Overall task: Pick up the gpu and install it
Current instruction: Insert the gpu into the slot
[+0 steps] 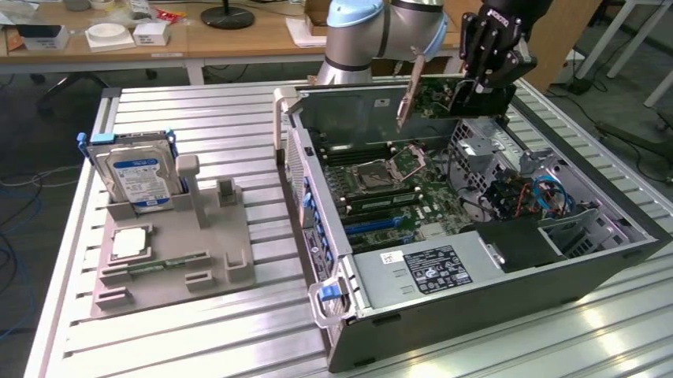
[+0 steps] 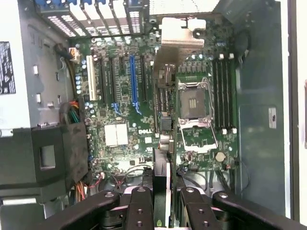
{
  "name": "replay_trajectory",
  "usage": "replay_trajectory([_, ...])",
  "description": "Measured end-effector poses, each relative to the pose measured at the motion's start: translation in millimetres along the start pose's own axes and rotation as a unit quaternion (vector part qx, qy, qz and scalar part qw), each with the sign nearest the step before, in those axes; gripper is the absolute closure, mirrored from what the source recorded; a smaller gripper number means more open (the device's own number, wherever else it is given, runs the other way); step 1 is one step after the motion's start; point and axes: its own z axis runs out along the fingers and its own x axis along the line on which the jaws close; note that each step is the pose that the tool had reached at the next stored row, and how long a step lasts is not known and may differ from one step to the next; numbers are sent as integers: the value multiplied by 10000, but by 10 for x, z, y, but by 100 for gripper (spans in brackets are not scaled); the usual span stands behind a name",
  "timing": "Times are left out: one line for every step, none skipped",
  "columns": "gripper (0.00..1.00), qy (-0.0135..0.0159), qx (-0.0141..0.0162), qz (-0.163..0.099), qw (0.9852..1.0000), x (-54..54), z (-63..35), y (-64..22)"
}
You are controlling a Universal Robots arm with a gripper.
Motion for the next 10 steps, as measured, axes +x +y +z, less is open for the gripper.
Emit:
replay_trajectory([73,0,-2,-90,10000,0,3,1])
replay_trajectory([73,0,-3,-131,9999,1,9,3])
replay_trajectory([73,2,-3,-132,9999,1,9,3])
replay_trajectory([73,1,-3,-132,9999,2,9,3])
replay_trajectory([73,2,-5,-133,9999,2,10,3])
replay_trajectory([73,1,-11,-139,9999,5,22,3])
replay_trajectory([73,3,-15,-142,9999,7,39,7])
replay_trajectory([73,4,-16,-149,9999,7,57,8])
replay_trajectory([73,5,-16,-161,9999,7,75,8])
replay_trajectory([73,5,-15,-168,9999,8,93,12])
